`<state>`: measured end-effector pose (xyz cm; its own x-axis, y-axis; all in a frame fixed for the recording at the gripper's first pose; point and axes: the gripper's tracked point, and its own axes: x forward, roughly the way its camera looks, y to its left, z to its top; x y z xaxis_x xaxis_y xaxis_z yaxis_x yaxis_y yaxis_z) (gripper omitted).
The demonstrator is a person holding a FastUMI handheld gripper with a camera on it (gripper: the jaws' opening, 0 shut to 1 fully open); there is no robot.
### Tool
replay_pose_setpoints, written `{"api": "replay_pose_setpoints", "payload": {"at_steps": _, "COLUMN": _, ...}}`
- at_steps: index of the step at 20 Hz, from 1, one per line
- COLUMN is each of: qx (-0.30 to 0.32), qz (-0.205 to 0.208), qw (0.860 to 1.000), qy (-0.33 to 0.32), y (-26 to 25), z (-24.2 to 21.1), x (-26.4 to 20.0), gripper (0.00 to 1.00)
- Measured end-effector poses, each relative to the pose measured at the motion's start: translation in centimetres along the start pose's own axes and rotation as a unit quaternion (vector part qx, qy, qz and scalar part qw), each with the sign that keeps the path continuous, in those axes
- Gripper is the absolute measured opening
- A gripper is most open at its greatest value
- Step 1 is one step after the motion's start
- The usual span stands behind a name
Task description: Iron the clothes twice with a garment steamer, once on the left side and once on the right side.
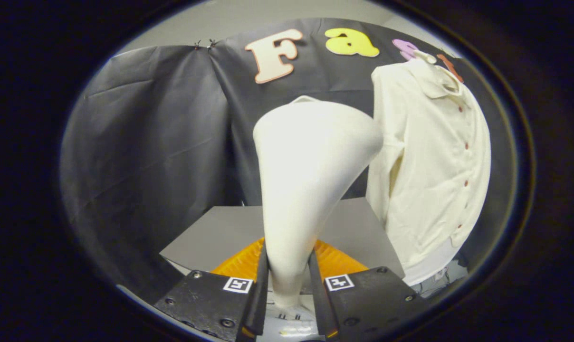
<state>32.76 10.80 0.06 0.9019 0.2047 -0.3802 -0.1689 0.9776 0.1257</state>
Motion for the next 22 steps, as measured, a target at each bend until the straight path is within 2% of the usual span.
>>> {"api": "replay_pose_setpoints", "payload": {"at_steps": 2, "qx": 0.016, "qz": -0.03, "qw": 0.999, "qy": -0.039, "y": -2.2, "z": 2.5, "x": -2.7, "gripper": 0.41}}
{"api": "replay_pose_setpoints", "payload": {"at_steps": 5, "qx": 0.045, "qz": -0.068, "qw": 0.995, "qy": -0.063, "y": -8.6, "z": 4.6, "x": -5.7, "gripper": 0.41}}
{"api": "replay_pose_setpoints", "payload": {"at_steps": 9, "qx": 0.056, "qz": -0.149, "qw": 0.981, "qy": -0.108, "y": -18.2, "z": 7.8, "x": -7.6, "gripper": 0.41}}
{"api": "replay_pose_setpoints", "payload": {"at_steps": 11, "qx": 0.06, "qz": -0.174, "qw": 0.975, "qy": -0.126, "y": -22.5, "z": 9.4, "x": -7.9, "gripper": 0.4}}
{"api": "replay_pose_setpoints", "payload": {"at_steps": 15, "qx": 0.064, "qz": -0.184, "qw": 0.97, "qy": -0.144, "y": -26.2, "z": 11.1, "x": -7.3, "gripper": 0.37}}
{"api": "replay_pose_setpoints", "payload": {"at_steps": 22, "qx": 0.047, "qz": -0.197, "qw": 0.966, "qy": -0.162, "y": -27.6, "z": 13.6, "x": -2.1, "gripper": 0.37}}
